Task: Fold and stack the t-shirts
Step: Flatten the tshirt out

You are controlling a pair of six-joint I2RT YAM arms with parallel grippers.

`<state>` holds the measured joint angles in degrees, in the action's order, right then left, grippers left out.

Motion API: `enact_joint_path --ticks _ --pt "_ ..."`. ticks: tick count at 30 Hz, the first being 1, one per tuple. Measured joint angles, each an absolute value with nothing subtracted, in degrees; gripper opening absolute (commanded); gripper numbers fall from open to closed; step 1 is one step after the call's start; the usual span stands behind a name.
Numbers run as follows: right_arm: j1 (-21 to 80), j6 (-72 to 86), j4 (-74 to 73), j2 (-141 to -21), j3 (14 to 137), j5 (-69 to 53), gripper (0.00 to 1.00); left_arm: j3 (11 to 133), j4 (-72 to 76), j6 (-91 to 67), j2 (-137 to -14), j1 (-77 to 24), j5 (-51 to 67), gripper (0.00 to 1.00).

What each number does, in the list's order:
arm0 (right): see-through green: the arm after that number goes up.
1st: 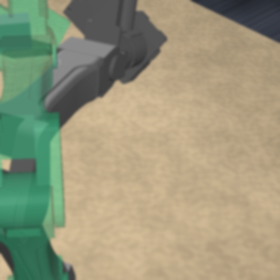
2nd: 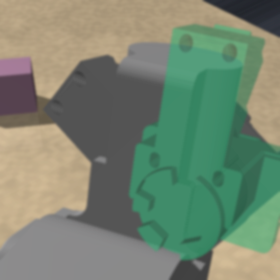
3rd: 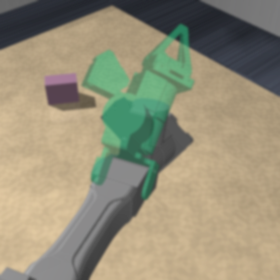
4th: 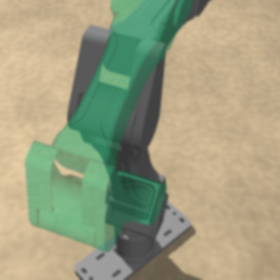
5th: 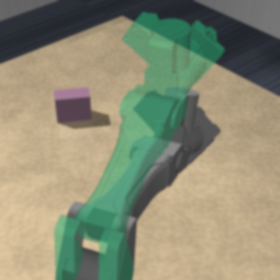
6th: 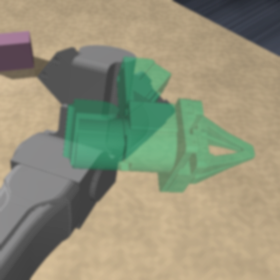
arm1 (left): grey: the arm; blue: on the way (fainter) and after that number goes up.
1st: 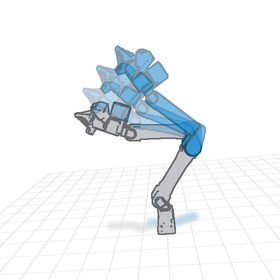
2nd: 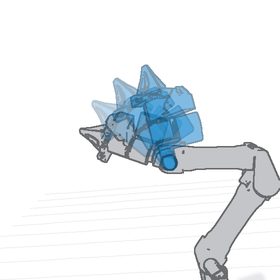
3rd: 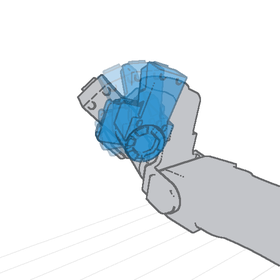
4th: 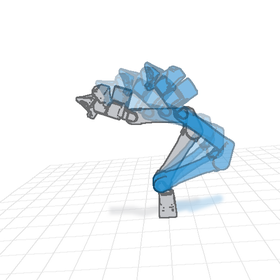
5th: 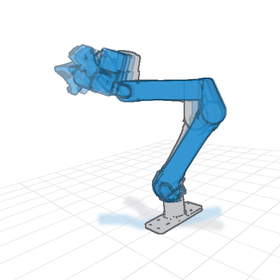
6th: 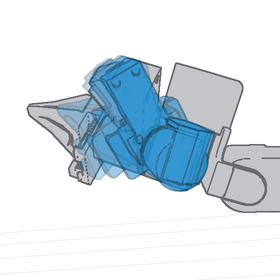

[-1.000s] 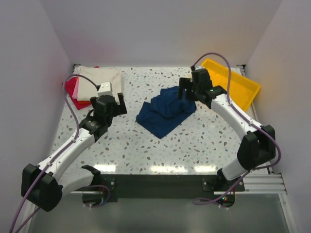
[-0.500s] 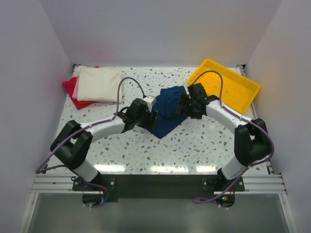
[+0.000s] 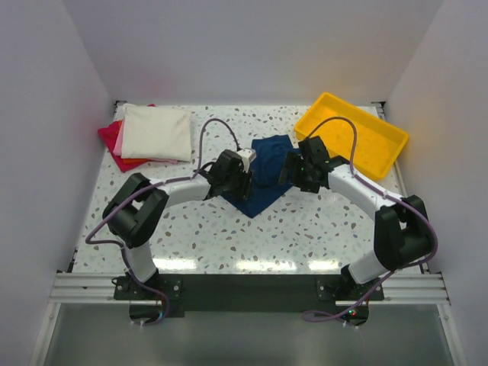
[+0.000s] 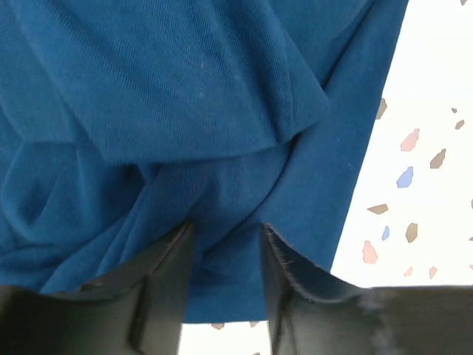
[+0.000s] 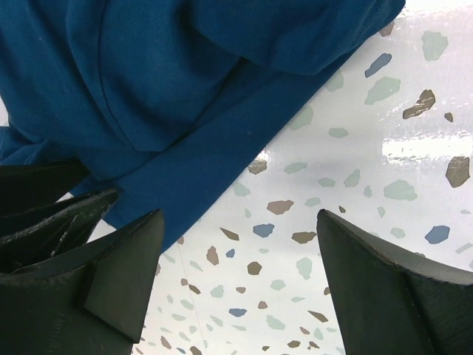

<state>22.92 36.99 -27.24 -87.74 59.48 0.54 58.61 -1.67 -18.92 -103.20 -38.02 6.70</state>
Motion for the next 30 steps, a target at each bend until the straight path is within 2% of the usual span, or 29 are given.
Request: enact_joint_path --ticks 11,15,30 --pt "22.92 37.12 -27.27 -87.72 59.48 0.60 0.88 59.53 -3.27 -20.18 -103.79 -38.72 4.73 0.42" --pt "22.92 37.12 -27.27 -87.74 59.48 0.58 0.88 58.85 -4.05 -20.53 -103.18 -38.79 4.23 0.33" --pt "22.92 37.36 -27.29 -87.72 59.48 0.62 0.88 55.66 -5.10 -23.00 -101.03 -39.88 3.55 0.34"
